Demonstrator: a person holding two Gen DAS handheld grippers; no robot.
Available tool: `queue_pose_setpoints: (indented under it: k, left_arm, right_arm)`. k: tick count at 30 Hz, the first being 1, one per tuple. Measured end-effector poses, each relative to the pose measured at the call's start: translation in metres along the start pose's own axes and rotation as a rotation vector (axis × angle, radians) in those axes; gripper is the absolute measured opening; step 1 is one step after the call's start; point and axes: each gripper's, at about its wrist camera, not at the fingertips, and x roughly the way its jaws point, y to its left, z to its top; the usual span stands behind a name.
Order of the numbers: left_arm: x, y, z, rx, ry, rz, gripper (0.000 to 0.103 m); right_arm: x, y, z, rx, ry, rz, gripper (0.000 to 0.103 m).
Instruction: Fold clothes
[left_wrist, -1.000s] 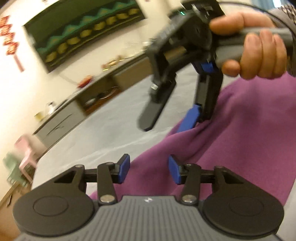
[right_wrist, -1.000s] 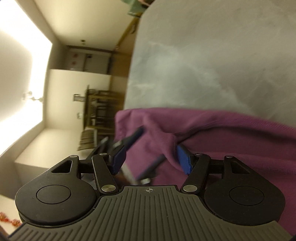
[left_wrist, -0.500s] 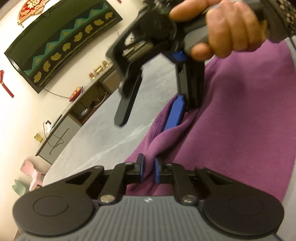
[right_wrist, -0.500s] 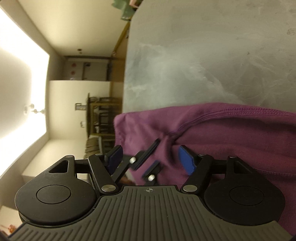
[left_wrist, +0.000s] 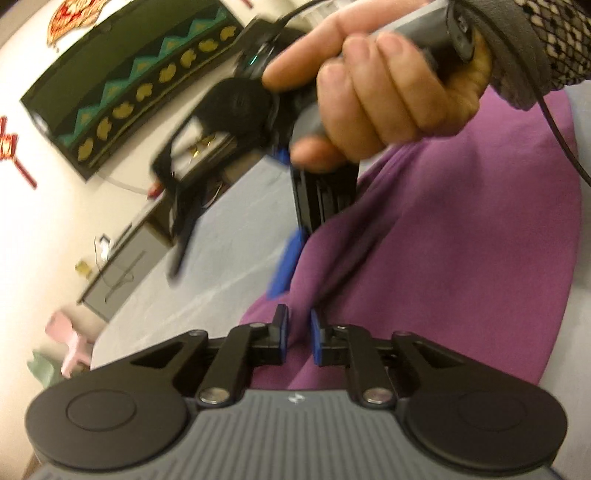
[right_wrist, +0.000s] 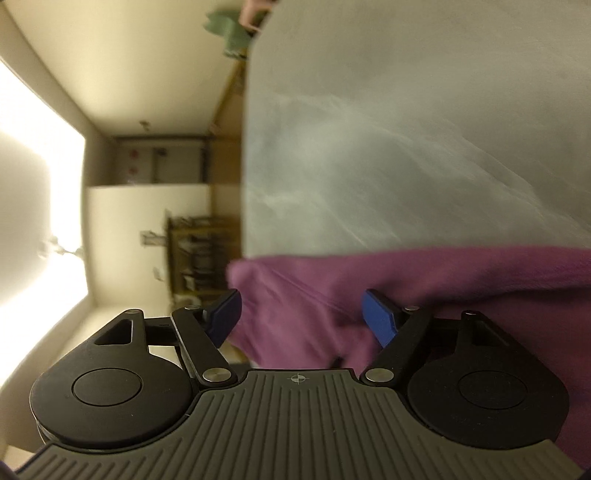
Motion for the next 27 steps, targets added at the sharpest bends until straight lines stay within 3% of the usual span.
queue_pose_setpoints:
  k: [3, 7, 11, 13, 15, 18, 23, 27]
  left_arm:
    - [0.003, -0.002, -0.007, 0.017, 0.034, -0.013, 0.012]
    - [0.002, -0.005, -0.006, 0.025, 0.041, -0.025, 0.01]
    - [0.0, -0.002, -0.005, 0.019, 0.058, -0.029, 0.012]
    - [-0.002, 0.003, -0.008, -0.012, 0.069, -0.044, 0.013]
    - [-0.002, 0.01, -0.009, -0.048, 0.077, -0.078, 0.002]
    - [-0.003, 0.003, -0.01, -0.017, 0.075, -0.072, 0.0]
    - [-0.005, 0.006, -0.012, -0.042, 0.072, -0.085, 0.0]
    - [-0.004, 0.007, -0.011, -0.041, 0.07, -0.084, 0.0]
  right_arm:
    - [-0.002, 0.005, 0.0, -0.013, 0.02, 0.016, 0.071]
    - [0.004, 0.015, -0.016, -0.095, 0.098, -0.171, 0.07]
    - [-0.004, 0.019, -0.025, -0.138, 0.095, -0.234, 0.07]
    - [-0.001, 0.017, -0.024, -0.119, 0.096, -0.215, 0.072]
    - [0.004, 0.015, -0.021, -0.087, 0.104, -0.174, 0.074]
    - [0.01, 0.009, -0.012, -0.031, 0.1, -0.099, 0.075]
    - [0.015, 0.001, -0.002, 0.099, -0.026, 0.043, 0.075]
    - [-0.016, 0.007, 0.017, 0.144, -0.179, 0.193, 0.074]
